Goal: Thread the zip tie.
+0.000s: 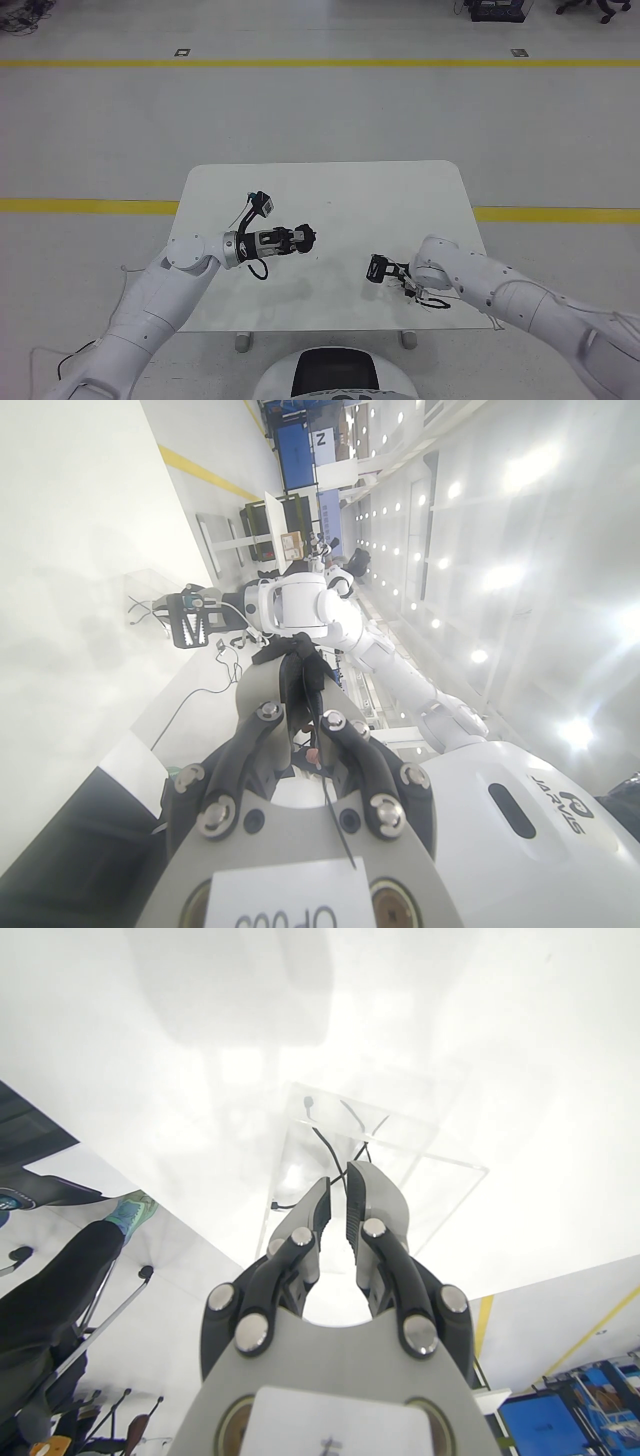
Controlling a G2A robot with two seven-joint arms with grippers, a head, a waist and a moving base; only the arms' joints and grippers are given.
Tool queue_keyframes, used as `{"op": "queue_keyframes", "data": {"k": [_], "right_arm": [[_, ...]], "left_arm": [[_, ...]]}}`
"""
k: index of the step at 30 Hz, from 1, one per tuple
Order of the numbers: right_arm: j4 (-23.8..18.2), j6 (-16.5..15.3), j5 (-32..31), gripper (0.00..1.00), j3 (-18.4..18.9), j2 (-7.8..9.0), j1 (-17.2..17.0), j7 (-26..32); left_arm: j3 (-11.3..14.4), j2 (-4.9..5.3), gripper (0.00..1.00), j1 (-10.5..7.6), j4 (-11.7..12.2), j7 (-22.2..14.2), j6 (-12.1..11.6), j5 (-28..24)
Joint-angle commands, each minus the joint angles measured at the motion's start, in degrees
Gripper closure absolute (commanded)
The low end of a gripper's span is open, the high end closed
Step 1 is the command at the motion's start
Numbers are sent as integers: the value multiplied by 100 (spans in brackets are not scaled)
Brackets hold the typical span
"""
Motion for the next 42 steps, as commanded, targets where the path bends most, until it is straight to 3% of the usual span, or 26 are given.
{"op": "queue_keyframes", "data": {"k": [1, 12, 25, 42], "right_arm": [[13, 0, -4, 88, 0, -10, 1, 17], [138, 0, -80, 86, 0, -113, -24, 176], [305, 0, -415, 83, 0, -196, -61, -74], [100, 0, -671, 76, 0, -75, -110, -530]], "left_arm": [[0, 0, 100, 0, 0, 0, 0, 0], [0, 0, 100, 0, 0, 0, 0, 0], [0, 0, 100, 0, 0, 0, 0, 0], [0, 0, 100, 0, 0, 0, 0, 0]]}}
